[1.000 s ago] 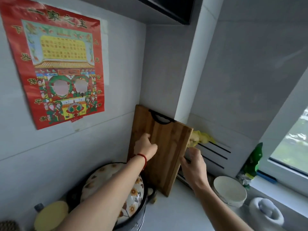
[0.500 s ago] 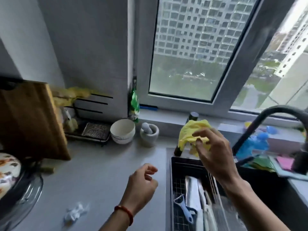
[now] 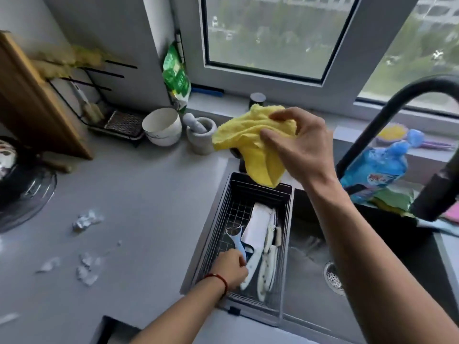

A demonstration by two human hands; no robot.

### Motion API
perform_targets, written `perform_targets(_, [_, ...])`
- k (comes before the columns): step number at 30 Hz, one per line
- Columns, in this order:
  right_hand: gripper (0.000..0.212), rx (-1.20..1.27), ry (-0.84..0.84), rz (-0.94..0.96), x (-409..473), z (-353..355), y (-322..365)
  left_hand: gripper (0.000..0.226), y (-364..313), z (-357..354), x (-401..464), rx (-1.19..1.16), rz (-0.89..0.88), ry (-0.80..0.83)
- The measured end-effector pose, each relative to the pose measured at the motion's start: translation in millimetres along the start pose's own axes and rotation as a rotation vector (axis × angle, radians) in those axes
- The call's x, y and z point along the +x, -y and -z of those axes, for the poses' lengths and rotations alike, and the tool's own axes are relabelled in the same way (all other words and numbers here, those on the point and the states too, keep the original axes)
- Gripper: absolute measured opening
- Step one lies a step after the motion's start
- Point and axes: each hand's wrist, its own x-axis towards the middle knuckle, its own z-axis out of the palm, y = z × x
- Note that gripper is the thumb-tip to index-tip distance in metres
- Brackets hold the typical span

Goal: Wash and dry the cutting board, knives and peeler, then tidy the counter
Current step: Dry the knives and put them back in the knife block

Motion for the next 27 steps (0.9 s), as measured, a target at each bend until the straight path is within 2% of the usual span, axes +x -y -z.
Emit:
perform_targets(3, [0.039,0.310,-0.019,-0.112,-31,32,-37,0.034,-3,-39,16,0.130,0.066,0.034])
perform_targets(5, [0.036,0.411,-0.043,-0.205,-59,41,-60,0.047,0,-50,25,0.213,0.116,0.045])
perform_targets(9, [0.038,0.410,-0.037,-0.413,-105,45,-115,0.052,-5,-64,46,0.277,0.177,0.058])
perform_targets(14, [0.060,0.433,-0.049,-0.609,-141,59,-151,0.045,-3,-54,45,0.321,0.160,0.017])
perform_targets(18, [0.035,0.682,0.036,-0.708,-154,61,-163,0.050,-1,-26,34,0.144,0.143,0.020])
perform_targets(22, [0.038,0.719,0.053,-0.665,-162,48,-155,0.031,1,3,6,0.191,0.066,-0.058])
perform_targets(27, [0.026,0.270,0.072,-0.285,-167,12,-133,0.026,15,25,-55,0.234,-0.018,-0.204])
